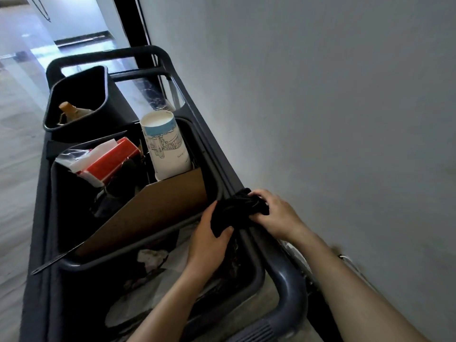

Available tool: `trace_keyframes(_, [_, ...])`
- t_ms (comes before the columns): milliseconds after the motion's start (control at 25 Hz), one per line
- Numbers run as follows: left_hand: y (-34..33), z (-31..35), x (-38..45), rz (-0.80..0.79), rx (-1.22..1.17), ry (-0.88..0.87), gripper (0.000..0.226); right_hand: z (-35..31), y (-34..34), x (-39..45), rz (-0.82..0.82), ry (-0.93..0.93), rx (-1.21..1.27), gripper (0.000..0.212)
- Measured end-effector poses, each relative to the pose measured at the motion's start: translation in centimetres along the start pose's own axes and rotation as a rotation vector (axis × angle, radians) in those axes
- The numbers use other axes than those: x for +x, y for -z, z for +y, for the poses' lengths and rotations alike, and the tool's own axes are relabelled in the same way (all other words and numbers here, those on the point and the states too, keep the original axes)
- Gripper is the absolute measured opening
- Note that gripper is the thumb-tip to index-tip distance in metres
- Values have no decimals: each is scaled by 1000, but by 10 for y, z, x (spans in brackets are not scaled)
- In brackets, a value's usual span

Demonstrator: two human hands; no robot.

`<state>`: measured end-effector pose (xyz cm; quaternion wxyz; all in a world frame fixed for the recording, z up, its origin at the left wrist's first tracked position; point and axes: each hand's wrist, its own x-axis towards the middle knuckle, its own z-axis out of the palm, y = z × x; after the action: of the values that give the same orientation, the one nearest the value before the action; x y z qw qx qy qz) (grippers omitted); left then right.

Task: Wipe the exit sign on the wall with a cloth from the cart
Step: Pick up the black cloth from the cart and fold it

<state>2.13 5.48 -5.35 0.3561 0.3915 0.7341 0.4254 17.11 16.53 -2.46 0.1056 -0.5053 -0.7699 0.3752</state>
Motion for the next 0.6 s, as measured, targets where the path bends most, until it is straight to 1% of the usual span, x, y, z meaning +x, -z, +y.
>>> trace_keyframes(80, [1, 7, -1, 65, 55, -2, 40, 1, -3, -8, 121, -30, 1, 42])
trace_keyframes(160, [5, 21, -4, 68, 63, -27, 31, 2, 2, -22, 213, -65, 73, 39])
trace_keyframes(240, [7, 42, -9, 31, 43, -92, 34, 5, 16, -40, 305, -96, 254, 35])
trace_keyframes(320, [-2, 72, -18, -7, -10, -166, 37, 7, 37, -67, 374, -116, 524, 35])
trace_keyframes(400, [-22, 103, -34, -108, -81, -233, 39, 12, 60, -101, 472, -111, 776, 37])
trace_keyframes(440, [-36, 118, -45, -194, -111, -261, 41, 17, 73, -121, 533, -105, 864, 40])
trace_keyframes(520, [-62, 139, -66, -391, -170, -292, 46, 31, 91, -157, 633, -113, 966, 41])
trace_keyframes(600, [-97, 156, -93, -588, -252, -277, 39, 55, 108, -199, 729, -147, 1008, 38])
